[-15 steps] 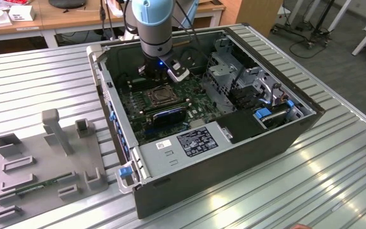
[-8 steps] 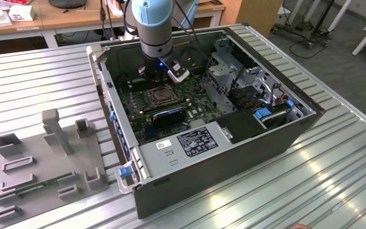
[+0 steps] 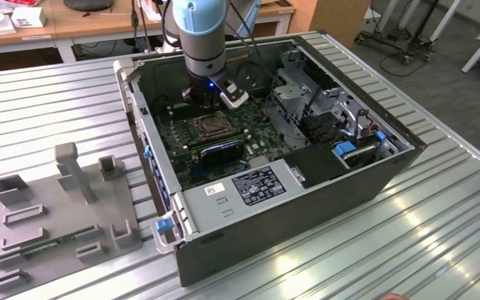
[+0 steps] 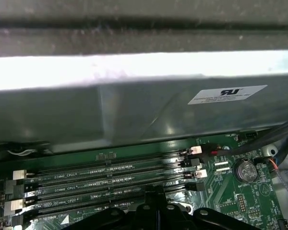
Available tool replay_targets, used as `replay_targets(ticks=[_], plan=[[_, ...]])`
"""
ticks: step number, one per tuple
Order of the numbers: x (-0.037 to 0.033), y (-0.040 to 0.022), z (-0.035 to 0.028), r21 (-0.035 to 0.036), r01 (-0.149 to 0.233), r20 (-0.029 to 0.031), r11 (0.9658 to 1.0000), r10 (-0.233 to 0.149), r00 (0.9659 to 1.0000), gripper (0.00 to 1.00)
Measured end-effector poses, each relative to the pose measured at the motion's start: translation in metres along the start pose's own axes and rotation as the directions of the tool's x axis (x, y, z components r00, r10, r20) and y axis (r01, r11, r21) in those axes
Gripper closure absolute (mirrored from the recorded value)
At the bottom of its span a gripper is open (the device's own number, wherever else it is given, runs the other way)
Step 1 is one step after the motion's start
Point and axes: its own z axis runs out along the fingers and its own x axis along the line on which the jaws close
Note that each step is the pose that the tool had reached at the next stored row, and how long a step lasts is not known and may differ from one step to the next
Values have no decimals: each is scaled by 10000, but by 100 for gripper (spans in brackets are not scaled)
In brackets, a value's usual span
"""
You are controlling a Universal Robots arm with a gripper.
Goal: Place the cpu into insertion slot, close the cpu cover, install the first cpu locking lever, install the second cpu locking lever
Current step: 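Install the first cpu locking lever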
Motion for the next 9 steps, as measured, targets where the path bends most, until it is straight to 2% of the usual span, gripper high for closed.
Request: replay_targets(ticks=[9], plan=[[4,-7,23,34,56,12,10000,-56,10000,89]])
